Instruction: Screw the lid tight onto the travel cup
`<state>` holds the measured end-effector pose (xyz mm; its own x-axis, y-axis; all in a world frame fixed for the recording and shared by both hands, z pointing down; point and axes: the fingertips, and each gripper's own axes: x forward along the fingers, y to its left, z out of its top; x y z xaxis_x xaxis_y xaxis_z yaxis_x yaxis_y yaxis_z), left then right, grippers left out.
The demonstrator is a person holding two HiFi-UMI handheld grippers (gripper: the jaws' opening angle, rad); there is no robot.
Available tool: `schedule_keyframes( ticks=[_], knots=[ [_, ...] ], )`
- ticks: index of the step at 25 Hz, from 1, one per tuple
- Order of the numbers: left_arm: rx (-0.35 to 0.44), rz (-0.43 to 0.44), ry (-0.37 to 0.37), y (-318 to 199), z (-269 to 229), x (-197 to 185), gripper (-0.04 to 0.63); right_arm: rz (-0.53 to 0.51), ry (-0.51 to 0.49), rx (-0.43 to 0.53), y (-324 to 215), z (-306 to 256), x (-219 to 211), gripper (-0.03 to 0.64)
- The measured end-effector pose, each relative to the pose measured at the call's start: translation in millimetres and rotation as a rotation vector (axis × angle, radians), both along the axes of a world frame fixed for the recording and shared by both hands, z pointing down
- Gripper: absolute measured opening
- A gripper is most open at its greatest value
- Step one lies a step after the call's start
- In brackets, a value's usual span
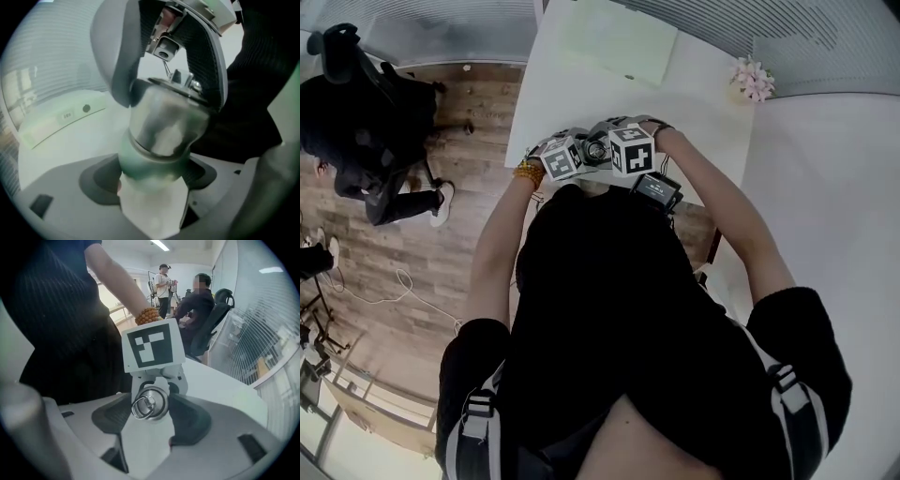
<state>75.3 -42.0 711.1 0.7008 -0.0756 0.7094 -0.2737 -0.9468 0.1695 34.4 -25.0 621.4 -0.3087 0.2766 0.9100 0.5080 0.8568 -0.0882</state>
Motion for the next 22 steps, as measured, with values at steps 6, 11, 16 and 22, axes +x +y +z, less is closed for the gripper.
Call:
schedule_keyframes(
  ticks=[6, 11, 16, 22],
  knots=[
    [0.042, -0.197, 0.069, -5.3, -6.6, -1.8, 0.385, 0.386, -0.107, -0.103, -5.5, -18.7, -6.7, 0.277],
    [0.059, -0.393, 0.088, -5.2, -5.3, -4.8, 0.385, 0.649, -0.136, -0.030, -10.7, -8.5, -5.5, 0.254],
    [0.058, -0.392, 0.077, -4.3, -3.2, -4.0, 0.385, 0.673, -0.129, -0.002, -10.9, -4.0, -6.6, 0.235],
    [0.026, -0.161, 0.037, 0.9, -1.9, -2.0, 0.385, 0.277, -0.025, -0.020, -1.7, -1.9, -5.6, 0.235]
  ],
)
